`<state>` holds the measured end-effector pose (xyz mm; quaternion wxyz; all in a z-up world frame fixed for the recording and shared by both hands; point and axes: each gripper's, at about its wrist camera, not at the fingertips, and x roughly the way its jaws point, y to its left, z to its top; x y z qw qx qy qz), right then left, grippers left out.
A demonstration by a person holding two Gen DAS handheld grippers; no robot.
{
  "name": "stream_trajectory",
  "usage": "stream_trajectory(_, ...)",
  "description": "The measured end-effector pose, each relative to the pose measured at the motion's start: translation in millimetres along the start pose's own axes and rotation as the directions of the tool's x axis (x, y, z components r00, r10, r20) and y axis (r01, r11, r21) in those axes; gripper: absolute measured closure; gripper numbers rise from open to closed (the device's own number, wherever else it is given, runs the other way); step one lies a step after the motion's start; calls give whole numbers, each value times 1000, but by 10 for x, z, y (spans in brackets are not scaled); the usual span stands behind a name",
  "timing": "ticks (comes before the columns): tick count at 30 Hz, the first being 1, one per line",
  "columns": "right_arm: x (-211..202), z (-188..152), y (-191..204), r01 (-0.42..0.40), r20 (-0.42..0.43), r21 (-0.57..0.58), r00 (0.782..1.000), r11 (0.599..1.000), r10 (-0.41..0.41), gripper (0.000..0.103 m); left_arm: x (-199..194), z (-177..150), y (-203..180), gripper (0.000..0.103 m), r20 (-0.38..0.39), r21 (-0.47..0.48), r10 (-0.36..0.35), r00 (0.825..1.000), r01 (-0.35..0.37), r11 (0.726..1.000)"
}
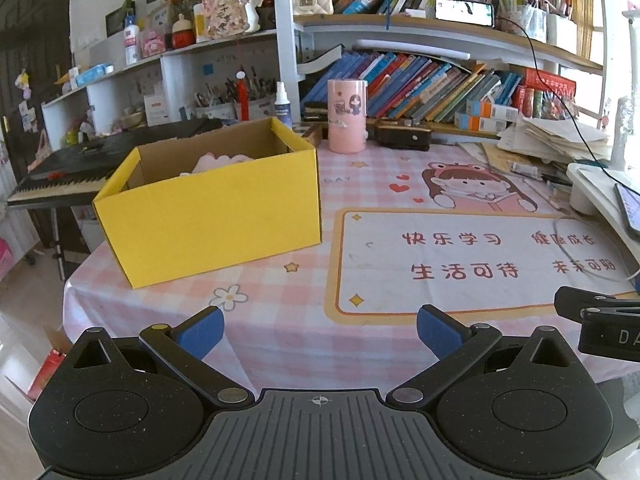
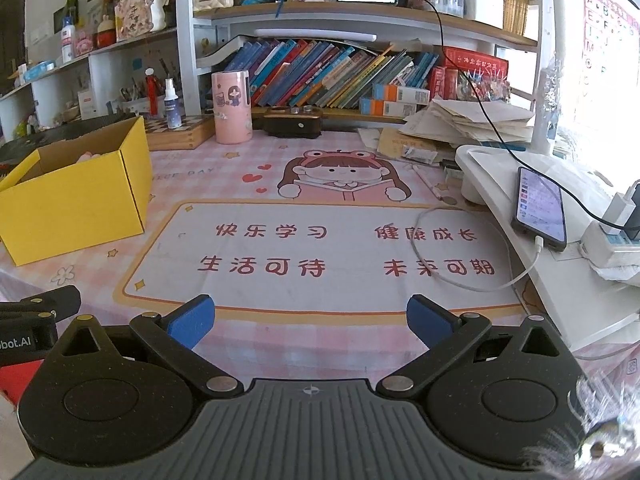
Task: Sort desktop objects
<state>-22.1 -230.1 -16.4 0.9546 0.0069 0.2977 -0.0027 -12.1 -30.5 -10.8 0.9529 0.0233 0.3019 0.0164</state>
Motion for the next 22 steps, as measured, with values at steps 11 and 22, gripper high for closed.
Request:
stream_trajectory(11, 30, -7, 29, -14, -18, -12, 1000, 1000, 13, 0, -4, -14, 1, 0, -4, -3, -7, 1000, 7, 1000)
stream_trajectory(22, 68, -5, 46, -18, -32, -19, 999, 1000, 17, 0, 39, -5, 27, 0, -12, -18, -15, 1000, 14, 1000)
